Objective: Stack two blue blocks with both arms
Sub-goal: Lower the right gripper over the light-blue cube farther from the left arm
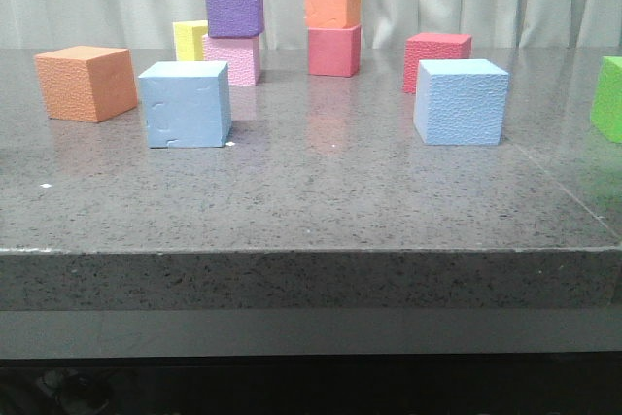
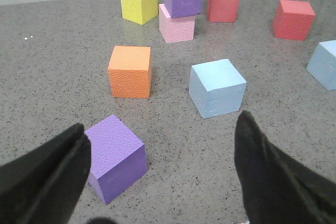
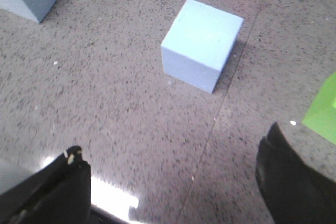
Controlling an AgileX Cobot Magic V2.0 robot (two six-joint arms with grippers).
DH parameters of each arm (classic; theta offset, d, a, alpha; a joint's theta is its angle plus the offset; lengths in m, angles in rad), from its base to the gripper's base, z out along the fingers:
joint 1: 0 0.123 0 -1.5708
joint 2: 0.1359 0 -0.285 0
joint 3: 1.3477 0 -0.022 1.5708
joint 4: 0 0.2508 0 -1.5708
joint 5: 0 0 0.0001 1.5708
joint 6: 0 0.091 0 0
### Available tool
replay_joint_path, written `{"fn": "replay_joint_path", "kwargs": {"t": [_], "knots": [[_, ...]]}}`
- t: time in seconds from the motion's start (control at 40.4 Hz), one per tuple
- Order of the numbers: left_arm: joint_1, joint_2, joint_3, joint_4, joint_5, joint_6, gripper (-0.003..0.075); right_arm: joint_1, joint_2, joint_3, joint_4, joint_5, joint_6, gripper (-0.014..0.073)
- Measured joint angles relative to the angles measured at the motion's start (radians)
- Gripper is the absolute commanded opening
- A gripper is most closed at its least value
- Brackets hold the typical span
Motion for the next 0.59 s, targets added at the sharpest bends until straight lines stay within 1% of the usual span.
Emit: {"fn": "replay_joint_path", "kwargs": {"t": [0.099,0.223,0.321,0.495,0.593], "knots": [[0.000,0.002,0.000,0.000,0.000,0.000,0.0554,0.020,0.104,-0.064,-0.064,-0.002,0.118,0.0591],[0.000,0.001,0.000,0.000,0.000,0.000,0.0554,0.035,0.217,-0.140,-0.155,-0.016,0.286,0.0590],[0.000,0.001,0.000,0.000,0.000,0.000,0.0554,0.035,0.303,-0.192,-0.196,-0.024,0.382,0.0590],[0.000,0.001,0.000,0.000,0.000,0.000,0.0554,0.035,0.421,-0.277,-0.212,-0.046,0.460,0.0590],[0.000,0.001,0.000,0.000,0.000,0.000,0.0554,0.035,0.475,-0.318,-0.226,-0.049,0.473,0.0590]]}}
